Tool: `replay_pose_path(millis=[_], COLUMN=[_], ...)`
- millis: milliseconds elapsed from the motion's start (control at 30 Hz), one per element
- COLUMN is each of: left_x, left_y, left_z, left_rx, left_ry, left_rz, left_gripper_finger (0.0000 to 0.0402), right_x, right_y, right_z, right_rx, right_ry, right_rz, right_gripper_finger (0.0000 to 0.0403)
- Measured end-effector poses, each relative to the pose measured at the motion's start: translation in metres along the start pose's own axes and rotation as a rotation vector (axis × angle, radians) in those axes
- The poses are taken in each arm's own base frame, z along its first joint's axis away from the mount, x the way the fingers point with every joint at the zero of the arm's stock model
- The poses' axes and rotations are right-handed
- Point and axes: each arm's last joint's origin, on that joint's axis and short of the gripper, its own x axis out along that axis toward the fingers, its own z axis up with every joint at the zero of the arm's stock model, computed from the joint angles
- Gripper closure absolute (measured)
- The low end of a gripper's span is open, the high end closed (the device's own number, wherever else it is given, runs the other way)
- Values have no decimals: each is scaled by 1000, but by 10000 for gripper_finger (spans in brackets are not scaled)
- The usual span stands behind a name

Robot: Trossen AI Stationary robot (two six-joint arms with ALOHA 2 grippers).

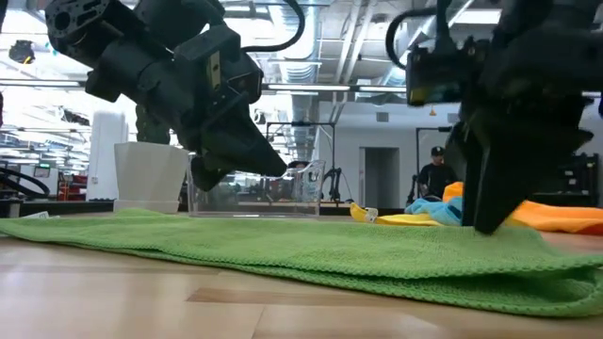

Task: Fold microfiber towels
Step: Fold the green microfiber cloth

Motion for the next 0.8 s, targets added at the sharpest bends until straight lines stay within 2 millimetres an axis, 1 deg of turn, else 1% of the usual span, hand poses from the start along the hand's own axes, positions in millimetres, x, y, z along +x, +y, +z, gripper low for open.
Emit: replay_pose_path(millis=[100, 200, 367, 567, 633, 800], left_x=[0, 0, 0, 0, 0, 0], left_y=[0, 0, 1, 1, 1, 0], left_z=[0, 0, 0, 0, 0, 0], left_rx=[0, 4, 17, 18, 19, 20], left_ry=[3, -1, -7, -13, -13, -12], left_rz=[4, 9, 18, 26, 25, 24], left_gripper_finger=[401, 401, 401, 401, 401, 401], right_x=[6, 9, 9, 0, -7, -27], right_y=[0, 1, 0, -3, -3, -8], right_z=[0, 0, 0, 0, 1, 8], right_rx=[-23, -40, -33, -22, -22, 3], right_ry=[33, 57, 65, 103, 93, 46], right_rz=[24, 44, 47, 93, 120, 172], right_gripper_finger=[195, 220, 294, 382, 391, 372])
